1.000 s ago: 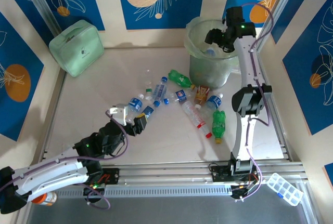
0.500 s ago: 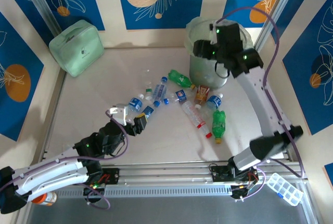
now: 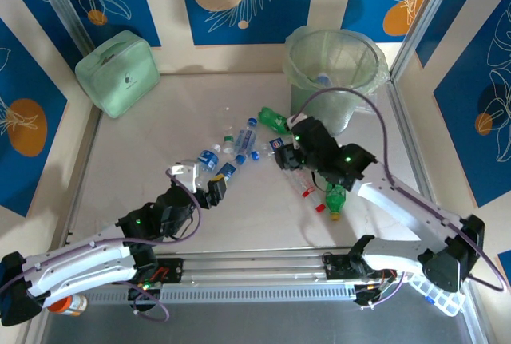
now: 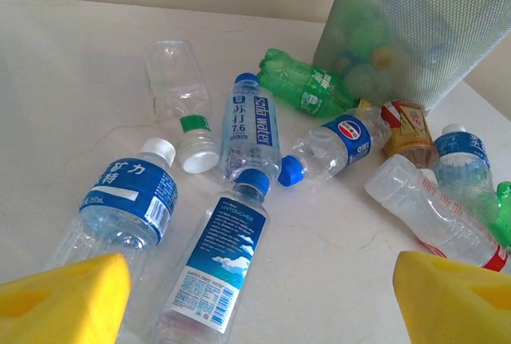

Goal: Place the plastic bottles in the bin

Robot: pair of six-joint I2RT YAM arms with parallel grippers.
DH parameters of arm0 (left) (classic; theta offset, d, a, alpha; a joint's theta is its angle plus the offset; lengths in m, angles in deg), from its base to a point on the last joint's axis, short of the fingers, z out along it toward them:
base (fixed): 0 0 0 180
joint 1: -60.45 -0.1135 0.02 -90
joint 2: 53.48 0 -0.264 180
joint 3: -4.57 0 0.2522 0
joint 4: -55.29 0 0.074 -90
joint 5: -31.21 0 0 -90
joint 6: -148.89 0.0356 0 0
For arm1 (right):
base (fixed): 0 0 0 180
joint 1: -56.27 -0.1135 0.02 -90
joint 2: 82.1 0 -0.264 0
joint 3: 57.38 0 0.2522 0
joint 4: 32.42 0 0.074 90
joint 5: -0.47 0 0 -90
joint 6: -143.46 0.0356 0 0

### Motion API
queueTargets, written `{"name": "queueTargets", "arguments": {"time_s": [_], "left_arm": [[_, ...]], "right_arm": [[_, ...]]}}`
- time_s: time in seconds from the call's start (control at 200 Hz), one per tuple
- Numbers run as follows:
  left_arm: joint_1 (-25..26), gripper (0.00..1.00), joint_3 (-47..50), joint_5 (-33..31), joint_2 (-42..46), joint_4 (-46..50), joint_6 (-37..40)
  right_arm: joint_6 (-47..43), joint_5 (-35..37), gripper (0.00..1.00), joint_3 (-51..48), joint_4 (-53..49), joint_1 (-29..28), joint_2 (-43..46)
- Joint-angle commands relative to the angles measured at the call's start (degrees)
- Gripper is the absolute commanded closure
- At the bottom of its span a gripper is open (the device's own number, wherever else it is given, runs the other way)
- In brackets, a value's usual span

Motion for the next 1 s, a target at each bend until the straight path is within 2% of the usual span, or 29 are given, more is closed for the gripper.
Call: {"name": "queueTargets", "arguments": {"time_s": [0.0,0.455,0.625,0.83,0.995], "left_arm": [[-0.3,0.14,-0.5,-1.8,-0.2,-1.1,0.5],[-0.3,0.14,-0.5,-2.1,0.4,-0.7,0.4],[-0.3,0.14,-0.6,-1.9,0.5,-0.6,0.4],[-0.3,0.14,-0.6,-2.0,0.7,-0.6,0.4],[-0.3,0.14,-0.6,-2.1,0.6,-0.6,0.4]], "right_arm": [[1.5,4.7,0.33,-2.0,-1.6,-0.4,-3.0],[0.8,5.7,0.27,2.8,-12.2,1.6,-22.5],[1.0,7.1,0.27,3.5,-13.4,2.0,-26.0],[-0.1,4.8,0.28,3.1,-12.3,2.9,-29.0],[-1.1,1.8,0.33,2.0,-10.0,3.0,-31.0]]}}
